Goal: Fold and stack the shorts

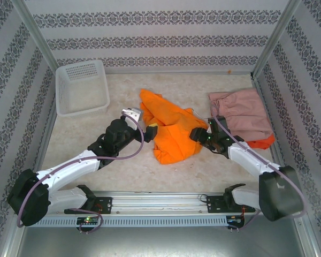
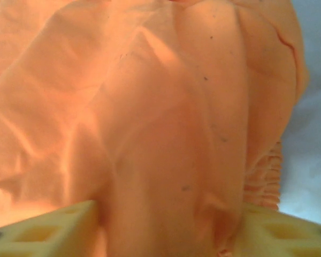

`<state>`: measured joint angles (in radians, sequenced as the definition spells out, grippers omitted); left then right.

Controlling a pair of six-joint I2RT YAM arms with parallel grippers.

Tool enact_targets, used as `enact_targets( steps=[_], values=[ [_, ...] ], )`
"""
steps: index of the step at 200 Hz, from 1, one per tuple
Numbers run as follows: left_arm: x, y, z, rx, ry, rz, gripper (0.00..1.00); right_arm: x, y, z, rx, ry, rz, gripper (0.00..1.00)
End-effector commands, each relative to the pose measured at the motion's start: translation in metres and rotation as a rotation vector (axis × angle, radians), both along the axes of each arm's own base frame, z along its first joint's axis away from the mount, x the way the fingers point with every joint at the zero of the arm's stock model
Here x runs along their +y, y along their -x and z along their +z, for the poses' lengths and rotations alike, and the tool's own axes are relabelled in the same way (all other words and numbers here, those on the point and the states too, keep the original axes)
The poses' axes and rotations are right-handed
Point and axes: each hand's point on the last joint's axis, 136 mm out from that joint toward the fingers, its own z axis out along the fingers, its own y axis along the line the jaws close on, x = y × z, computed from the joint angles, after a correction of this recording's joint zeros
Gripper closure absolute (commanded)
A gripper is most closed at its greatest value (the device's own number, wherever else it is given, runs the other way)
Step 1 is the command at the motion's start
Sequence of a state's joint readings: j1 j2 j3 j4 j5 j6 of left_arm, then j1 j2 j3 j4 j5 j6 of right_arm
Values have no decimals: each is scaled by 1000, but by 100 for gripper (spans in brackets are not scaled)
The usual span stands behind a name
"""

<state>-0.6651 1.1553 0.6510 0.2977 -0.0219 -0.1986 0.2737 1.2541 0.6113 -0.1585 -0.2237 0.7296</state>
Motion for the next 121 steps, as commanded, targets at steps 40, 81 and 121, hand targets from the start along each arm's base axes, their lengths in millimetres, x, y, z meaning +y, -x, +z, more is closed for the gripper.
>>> enact_targets(
  steps=[40,81,121],
  values=[
    [20,-1,6,16,35,58,0,4,-99,95,-256,84,16,99],
    [37,-3,15,-2,58,112,0,27,-153,237,-573,73,84,100],
    [53,1,21,-39,77,162,0,66,-106,285,-870,198,279,100]
  ],
)
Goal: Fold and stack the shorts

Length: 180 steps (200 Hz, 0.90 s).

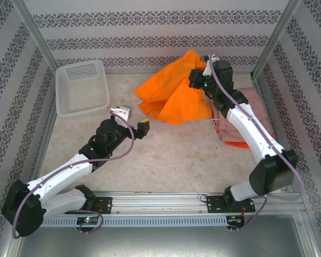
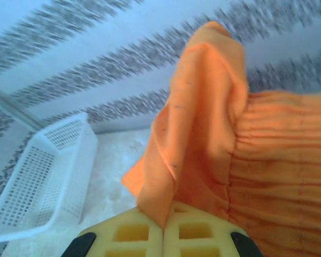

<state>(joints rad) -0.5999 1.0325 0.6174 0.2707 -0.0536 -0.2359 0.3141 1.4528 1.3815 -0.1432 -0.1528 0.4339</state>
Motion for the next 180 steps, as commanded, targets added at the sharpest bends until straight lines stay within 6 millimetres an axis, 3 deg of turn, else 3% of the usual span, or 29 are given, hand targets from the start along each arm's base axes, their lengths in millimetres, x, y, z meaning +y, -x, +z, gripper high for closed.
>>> enact_targets(
  steps=[1,15,32,50,65,79,97,129,163,180],
  values=[
    [16,1,-1,-2,16,59,0,21,35,16,-188,139,101,100],
    [20,3,-1,-11,18,75,0,29,65,-14,-217,227,157,100],
    [25,4,-1,-19,17,94,0,31,102,-69,-185,346,223,91],
    [31,4,-3,-23,21,121,0,25,142,-123,-120,417,280,74],
    [35,3,-5,-25,31,146,0,13,168,-149,-91,438,276,55],
    [37,2,-6,-24,38,160,0,2,185,-153,-99,410,255,43],
    [36,1,-8,-14,39,159,0,-10,196,-141,-148,337,195,33],
    [34,-2,-14,6,45,160,0,-26,196,-128,-103,207,64,29],
    [31,-7,-26,63,25,159,0,-22,185,-153,138,107,-24,28],
    [30,-10,-32,89,17,163,0,-11,182,-171,297,80,-36,29]
  ],
)
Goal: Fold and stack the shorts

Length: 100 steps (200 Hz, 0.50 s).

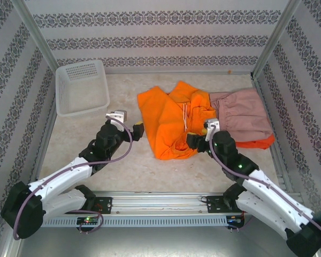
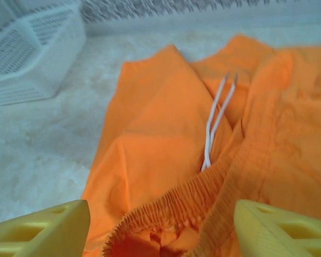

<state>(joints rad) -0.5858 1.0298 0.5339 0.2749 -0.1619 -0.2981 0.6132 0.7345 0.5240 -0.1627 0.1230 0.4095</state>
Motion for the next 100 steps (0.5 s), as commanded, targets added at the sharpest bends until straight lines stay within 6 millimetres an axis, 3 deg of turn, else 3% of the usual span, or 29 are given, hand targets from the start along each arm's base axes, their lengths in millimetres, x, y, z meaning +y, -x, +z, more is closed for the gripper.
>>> enact_targets(
  steps=[1,28,66,100],
  values=[
    [3,-9,5,17,28,30,0,7,-4,-15,217,-91,-112,29],
    [4,-10,-1,40,42,34,0,15,1,-43,440,-9,-189,28],
    [9,-10,-8,65,43,48,0,42,6,-46,422,137,-159,31],
    [16,-11,-11,75,59,62,0,46,11,-59,489,264,-161,37]
  ],
)
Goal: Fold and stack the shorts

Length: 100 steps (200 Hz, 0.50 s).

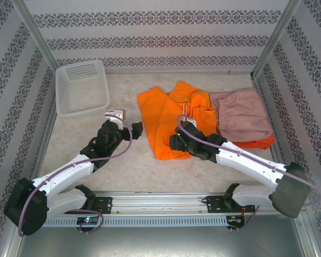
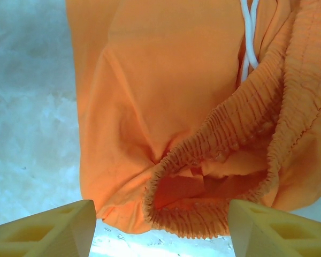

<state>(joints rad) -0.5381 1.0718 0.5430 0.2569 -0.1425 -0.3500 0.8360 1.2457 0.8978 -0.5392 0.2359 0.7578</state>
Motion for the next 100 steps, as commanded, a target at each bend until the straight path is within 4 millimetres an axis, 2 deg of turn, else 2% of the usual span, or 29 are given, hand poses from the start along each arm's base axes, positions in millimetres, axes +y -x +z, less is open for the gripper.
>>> enact_targets(
  steps=[1,52,76,100],
  values=[
    [6,-1,4,12,35,19,0,-13,3,-7,35,123,-43,37],
    [14,-2,-1,27,62,40,0,14,0,-27,69,140,38,46],
    [17,-2,-3,32,72,47,0,23,-2,-43,105,169,69,49],
    [20,-1,-3,33,77,55,0,27,-5,-57,137,219,93,60]
  ],
)
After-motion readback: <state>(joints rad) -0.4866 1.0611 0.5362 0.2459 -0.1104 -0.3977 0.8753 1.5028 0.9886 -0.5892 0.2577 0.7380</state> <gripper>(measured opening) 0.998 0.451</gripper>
